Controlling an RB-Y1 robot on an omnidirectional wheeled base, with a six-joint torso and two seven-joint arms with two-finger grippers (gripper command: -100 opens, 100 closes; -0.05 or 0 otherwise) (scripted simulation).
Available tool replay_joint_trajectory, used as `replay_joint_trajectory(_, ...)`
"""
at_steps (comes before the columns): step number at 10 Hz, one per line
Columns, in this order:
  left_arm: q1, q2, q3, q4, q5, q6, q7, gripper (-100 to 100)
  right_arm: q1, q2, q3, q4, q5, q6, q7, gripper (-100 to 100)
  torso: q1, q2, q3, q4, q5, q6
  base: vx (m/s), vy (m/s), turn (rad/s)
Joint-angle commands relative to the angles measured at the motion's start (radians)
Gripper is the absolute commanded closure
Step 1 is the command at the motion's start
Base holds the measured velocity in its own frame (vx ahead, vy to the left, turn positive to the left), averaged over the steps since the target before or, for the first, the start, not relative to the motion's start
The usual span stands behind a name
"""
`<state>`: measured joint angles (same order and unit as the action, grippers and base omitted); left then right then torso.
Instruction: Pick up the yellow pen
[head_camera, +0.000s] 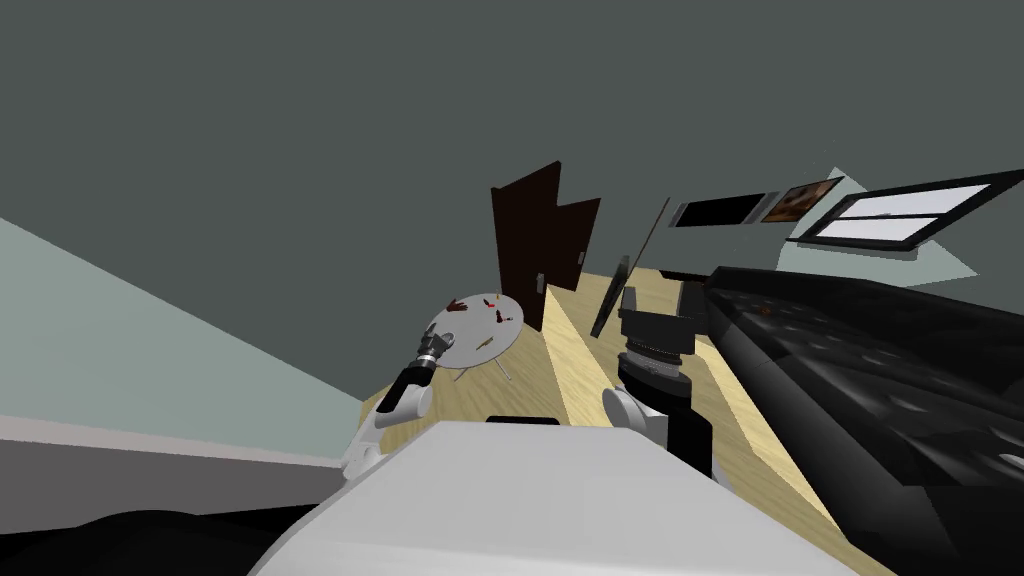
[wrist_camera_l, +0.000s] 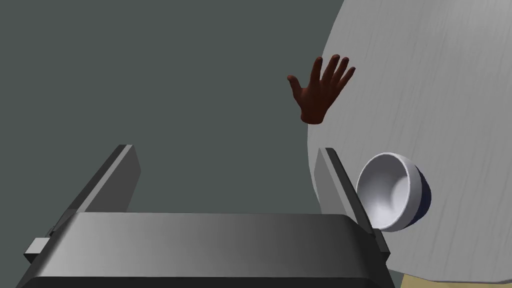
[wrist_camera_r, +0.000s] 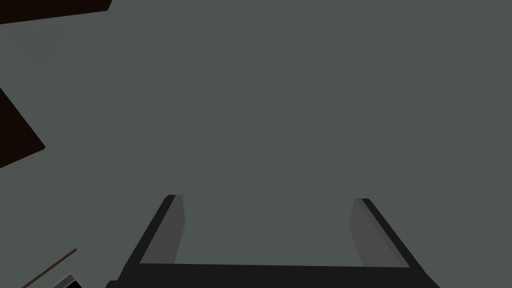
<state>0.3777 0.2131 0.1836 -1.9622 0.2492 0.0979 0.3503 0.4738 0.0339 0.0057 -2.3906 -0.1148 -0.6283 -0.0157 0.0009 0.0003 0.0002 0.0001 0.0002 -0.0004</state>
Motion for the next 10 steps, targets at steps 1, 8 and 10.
replay_joint_trajectory(1, -0.008, 0.012, 0.013, 0.043, 0.022, 0.05, 0.024, -100, 0.0, 0.0, 0.0, 0.0, 0.0, 0.0, 0.0, 0, 0.0, 0.0, 0.0, 0.0, 0.0, 0.0, -0.004, 0.006, -0.142)
replay_joint_trajectory(8, -0.032, 0.037, 0.047, 0.155, 0.073, 0.201, 0.082, -100, 0.0, 0.0, 0.0, 0.0, 0.0, 0.0, 0.0, 0, -0.001, -0.002, -0.001, 0.0, 0.0, 0.0, 0.009, 0.004, -0.11)
replay_joint_trajectory(10, -0.04, 0.046, 0.059, 0.194, 0.089, 0.25, 0.1, -100, 0.0, 0.0, 0.0, 0.0, 0.0, 0.0, 0.0, 0, 0.0, -0.002, -0.001, 0.0, 0.0, 0.0, 0.024, 0.002, -0.12)
